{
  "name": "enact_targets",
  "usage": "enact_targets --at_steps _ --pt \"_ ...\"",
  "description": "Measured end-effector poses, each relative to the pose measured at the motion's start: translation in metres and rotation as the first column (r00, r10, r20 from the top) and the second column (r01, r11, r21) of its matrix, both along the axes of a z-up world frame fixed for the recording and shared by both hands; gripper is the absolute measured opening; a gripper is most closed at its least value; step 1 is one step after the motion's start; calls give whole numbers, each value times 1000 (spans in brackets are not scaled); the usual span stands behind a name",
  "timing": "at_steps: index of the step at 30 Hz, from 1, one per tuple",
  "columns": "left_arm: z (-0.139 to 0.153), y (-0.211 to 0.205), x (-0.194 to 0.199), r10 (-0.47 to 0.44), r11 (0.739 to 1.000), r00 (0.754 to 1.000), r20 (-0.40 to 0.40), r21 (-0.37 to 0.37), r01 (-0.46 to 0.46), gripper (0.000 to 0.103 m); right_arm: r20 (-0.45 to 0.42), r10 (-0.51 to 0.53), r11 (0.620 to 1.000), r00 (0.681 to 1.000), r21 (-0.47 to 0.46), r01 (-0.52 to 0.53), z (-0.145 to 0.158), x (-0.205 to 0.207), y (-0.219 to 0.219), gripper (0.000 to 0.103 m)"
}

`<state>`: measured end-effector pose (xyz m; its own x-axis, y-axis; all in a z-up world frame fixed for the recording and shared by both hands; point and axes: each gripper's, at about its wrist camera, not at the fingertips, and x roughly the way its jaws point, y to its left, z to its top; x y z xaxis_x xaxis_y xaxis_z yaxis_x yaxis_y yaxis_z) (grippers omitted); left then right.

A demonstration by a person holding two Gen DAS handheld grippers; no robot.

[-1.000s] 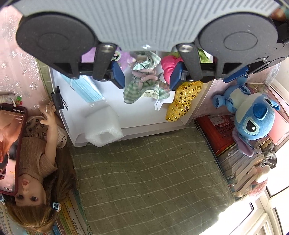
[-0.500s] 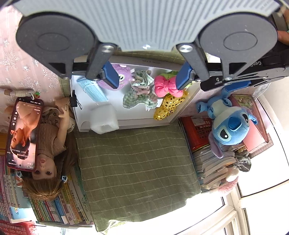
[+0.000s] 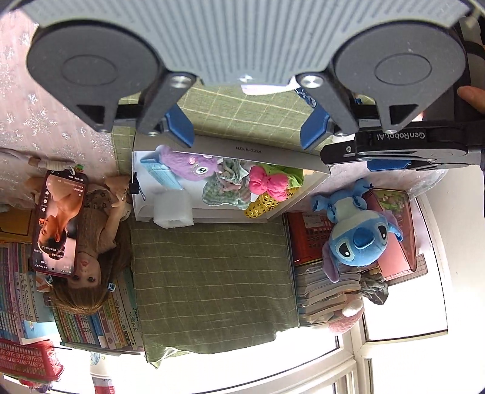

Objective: Organize soft objects
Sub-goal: 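Move left tool to blue floral pouch while right tool moves to white-pink rolled towel, then close left tool on blue floral pouch while right tool closes on rolled towel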

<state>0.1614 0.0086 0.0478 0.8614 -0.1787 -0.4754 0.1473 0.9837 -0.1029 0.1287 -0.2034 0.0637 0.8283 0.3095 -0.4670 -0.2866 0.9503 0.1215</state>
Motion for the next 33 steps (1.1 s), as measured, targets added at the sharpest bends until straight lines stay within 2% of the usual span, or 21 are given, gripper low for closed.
enact_targets --at_steps 4,10,17,20,23,25,29,33 --pt "-5 -5 -14 -23 1000 1000 1 22 23 87 26 18 999 999 -30 -17 -6 -12 3 87" --pt "-10 -5 -32 -47 999 998 -31 -17 47 88 39 61 995 997 -76 -58 -18 -27 3 87" --pt "-20 -5 -52 -56 998 998 -39 -10 56 88 55 155 976 986 -160 -145 -30 -47 7 89" --pt "-25 -6 -55 -70 998 996 -53 -14 69 88 62 197 968 978 -169 -184 -34 -52 9 90" --pt "-29 -8 -53 -75 997 995 -65 -13 74 77 62 225 962 972 -173 -212 -36 -56 10 93" --pt "-31 -10 -50 -93 996 992 -80 -16 92 64 57 232 958 971 -188 -218 -38 -57 13 93" --pt "-35 -14 -45 -102 995 989 -103 0 103 56 41 233 952 972 -216 -219 -40 -56 16 93" --pt "-37 -17 -41 -99 995 990 -103 14 101 42 29 220 952 975 -223 -209 -41 -51 16 93"
